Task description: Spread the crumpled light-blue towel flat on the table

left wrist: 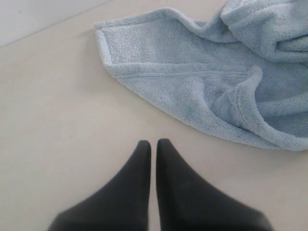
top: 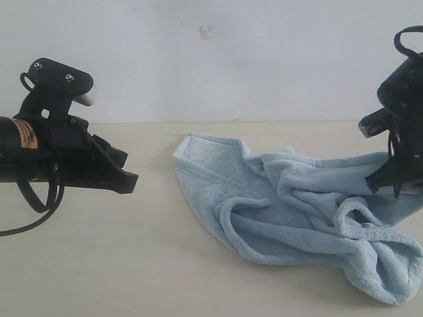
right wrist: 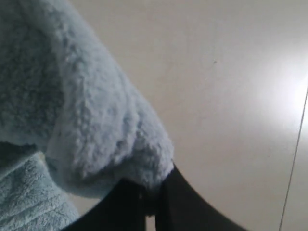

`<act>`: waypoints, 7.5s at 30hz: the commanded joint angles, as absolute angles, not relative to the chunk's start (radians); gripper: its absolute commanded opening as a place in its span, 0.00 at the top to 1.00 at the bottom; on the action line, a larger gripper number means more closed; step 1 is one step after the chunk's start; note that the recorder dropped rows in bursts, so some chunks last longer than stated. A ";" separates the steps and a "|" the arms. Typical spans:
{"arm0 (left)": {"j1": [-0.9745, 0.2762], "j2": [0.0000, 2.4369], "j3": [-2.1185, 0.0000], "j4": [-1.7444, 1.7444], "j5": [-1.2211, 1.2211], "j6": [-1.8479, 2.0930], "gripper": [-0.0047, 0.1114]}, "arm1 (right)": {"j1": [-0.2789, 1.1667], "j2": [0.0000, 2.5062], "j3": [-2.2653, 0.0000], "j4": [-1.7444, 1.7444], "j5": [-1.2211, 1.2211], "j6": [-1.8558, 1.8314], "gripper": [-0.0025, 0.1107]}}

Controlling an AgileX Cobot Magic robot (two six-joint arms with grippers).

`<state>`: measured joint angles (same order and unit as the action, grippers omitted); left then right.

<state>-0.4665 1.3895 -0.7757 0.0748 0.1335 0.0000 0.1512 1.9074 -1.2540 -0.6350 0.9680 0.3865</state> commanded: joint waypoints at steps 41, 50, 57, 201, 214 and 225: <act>-0.661 1.912 -1.000 0.139 -0.121 0.119 0.63 | 0.184 1.750 -1.338 0.408 1.165 -0.261 0.60; -0.661 2.109 -1.254 0.153 0.111 -0.006 0.42 | 0.184 1.750 -1.338 0.410 1.150 -0.250 0.60; -0.661 2.083 -1.265 0.166 0.222 0.007 0.93 | 0.184 1.750 -1.338 0.408 1.152 -0.252 0.60; -0.653 1.702 -0.930 -0.089 0.805 0.237 0.31 | 0.359 1.527 -0.827 -0.246 0.708 0.120 0.49; -0.649 1.702 -0.932 0.117 0.820 0.107 0.88 | 0.359 1.527 -0.827 -0.285 0.726 0.098 0.97; -0.609 1.702 -0.878 0.532 0.945 -0.294 0.88 | 0.122 1.529 -0.676 -0.325 0.745 0.316 0.97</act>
<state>-0.6139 1.7121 -0.8827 0.5258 0.9435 -0.2534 0.1639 1.5306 -0.7020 -0.4370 0.7610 0.3805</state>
